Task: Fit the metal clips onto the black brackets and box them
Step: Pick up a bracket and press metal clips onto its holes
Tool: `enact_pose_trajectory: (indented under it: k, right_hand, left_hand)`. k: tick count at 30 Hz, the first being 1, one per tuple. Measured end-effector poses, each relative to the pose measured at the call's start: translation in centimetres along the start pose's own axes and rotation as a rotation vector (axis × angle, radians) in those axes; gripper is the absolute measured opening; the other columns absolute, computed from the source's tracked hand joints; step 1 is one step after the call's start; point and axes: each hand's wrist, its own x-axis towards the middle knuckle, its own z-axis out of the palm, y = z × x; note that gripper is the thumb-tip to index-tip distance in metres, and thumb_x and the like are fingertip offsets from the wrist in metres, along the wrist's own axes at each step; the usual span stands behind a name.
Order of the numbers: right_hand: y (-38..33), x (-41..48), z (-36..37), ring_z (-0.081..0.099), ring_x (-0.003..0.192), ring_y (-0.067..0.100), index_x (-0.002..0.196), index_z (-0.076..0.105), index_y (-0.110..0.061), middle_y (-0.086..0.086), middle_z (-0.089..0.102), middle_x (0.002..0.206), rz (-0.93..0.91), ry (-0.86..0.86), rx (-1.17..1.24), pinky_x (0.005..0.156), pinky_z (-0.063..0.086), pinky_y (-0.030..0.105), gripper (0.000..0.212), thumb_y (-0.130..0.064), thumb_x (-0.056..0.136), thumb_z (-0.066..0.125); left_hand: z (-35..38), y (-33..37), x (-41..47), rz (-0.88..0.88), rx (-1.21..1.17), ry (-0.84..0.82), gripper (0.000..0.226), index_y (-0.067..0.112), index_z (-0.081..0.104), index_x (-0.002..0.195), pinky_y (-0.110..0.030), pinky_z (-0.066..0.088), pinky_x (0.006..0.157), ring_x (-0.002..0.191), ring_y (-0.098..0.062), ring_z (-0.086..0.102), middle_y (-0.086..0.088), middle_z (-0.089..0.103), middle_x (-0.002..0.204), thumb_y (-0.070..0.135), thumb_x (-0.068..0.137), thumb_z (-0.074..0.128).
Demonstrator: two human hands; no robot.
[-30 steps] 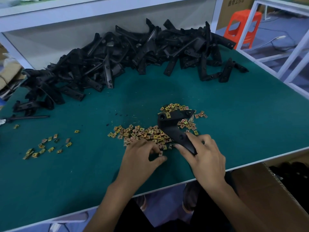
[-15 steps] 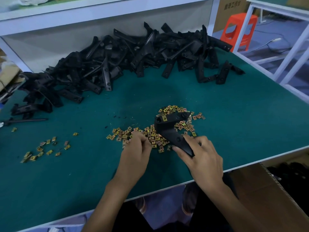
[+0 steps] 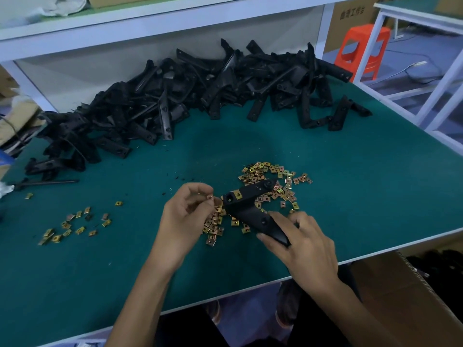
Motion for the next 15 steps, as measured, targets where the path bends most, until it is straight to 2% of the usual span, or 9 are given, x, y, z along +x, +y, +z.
enact_pose_trajectory:
  k: [4,7,10,15]
  right_hand:
    - [0.0,0.0,0.0,0.055,0.082,0.017,0.121,0.069,-0.033,-0.006,0.051,0.091,-0.034,0.002,-0.027,0.049,0.034,0.027,0.054,-0.070,0.087,0.049]
    - [0.2,-0.1,0.0,0.056,0.082,0.019,0.121,0.071,-0.030,-0.004,0.054,0.091,-0.085,0.010,-0.035,0.048,0.033,0.026,0.055,-0.067,0.087,0.051]
    - [0.3,-0.1,0.1,0.059,0.079,0.021,0.120,0.072,-0.028,-0.002,0.056,0.091,-0.148,0.011,-0.044,0.044,0.036,0.027,0.054,-0.066,0.088,0.052]
    - [0.4,-0.1,0.1,0.060,0.081,0.020,0.119,0.073,-0.028,-0.002,0.059,0.092,-0.186,0.014,-0.054,0.047,0.038,0.026,0.053,-0.067,0.088,0.052]
  left_hand:
    - [-0.2,0.7,0.0,0.067,0.005,-0.015,0.029,0.022,0.071,0.100,-0.016,0.052,0.077,0.083,-0.005,0.069,0.003,0.076,0.088,-0.004,0.095,0.061]
    - [-0.1,1.3,0.2,0.072,0.006,-0.004,0.035,0.031,0.076,0.100,-0.016,0.051,0.079,0.087,-0.006,0.067,0.007,0.076,0.089,0.000,0.097,0.060]
    - [0.4,2.0,0.8,0.072,0.064,-0.023,0.027,0.031,0.074,0.104,-0.016,0.053,0.084,0.090,-0.005,0.071,0.009,0.077,0.092,0.007,0.095,0.067]
    - [1.4,2.9,1.6,0.116,0.157,-0.104,0.018,0.024,0.077,0.092,-0.012,0.052,0.076,0.083,-0.001,0.069,0.011,0.077,0.088,0.007,0.092,0.069]
